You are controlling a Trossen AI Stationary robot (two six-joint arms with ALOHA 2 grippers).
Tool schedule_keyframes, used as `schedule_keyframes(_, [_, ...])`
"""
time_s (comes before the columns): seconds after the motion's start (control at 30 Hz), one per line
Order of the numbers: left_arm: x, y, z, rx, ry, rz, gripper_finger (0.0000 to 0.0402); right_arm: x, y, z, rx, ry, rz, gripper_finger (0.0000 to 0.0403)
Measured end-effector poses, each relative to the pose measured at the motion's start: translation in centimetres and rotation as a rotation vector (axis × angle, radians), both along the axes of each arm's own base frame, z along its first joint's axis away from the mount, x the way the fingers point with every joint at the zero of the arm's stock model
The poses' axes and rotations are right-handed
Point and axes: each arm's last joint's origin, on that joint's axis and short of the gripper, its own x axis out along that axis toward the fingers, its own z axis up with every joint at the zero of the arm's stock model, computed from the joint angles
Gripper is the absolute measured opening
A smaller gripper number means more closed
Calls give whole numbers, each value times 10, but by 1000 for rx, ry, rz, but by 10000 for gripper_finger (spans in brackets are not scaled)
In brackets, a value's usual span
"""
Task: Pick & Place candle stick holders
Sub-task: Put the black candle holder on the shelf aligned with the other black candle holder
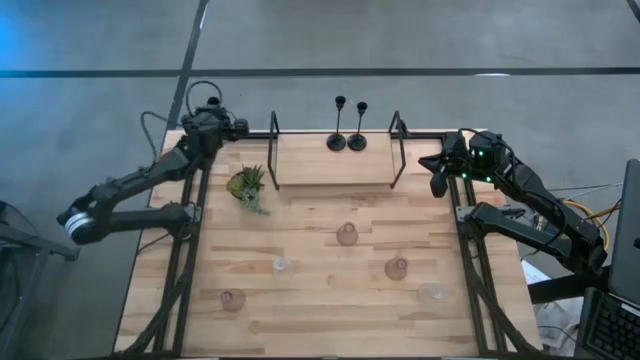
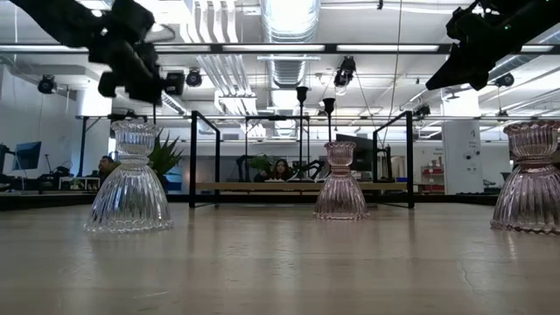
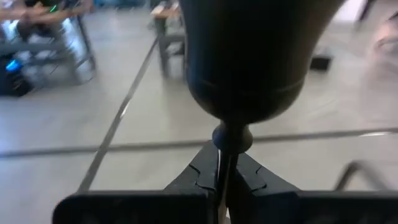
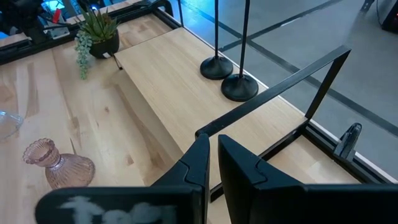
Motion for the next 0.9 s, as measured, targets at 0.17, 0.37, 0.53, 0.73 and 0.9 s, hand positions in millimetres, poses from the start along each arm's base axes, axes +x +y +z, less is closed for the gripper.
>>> schedule_keyframes(0.17, [-4, -18, 41, 125, -5, -177, 11, 0, 0, 0, 0, 0, 0, 29])
schedule_keyframes(0.37, [1, -29, 87, 246, -57, -504, 11, 0, 0, 0, 0, 0, 0, 29])
schedule_keyframes(0.53, [16, -26, 121, 269, -128, -799, 11, 0, 0, 0, 0, 0, 0, 29])
schedule_keyframes(0.73, [44, -9, 138, 178, -26, -992, 11, 0, 0, 0, -1, 1, 1, 29])
schedule_keyframes(0.9, [66, 10, 134, 169, 105, -1060, 11, 0, 0, 0, -1, 1, 0, 29])
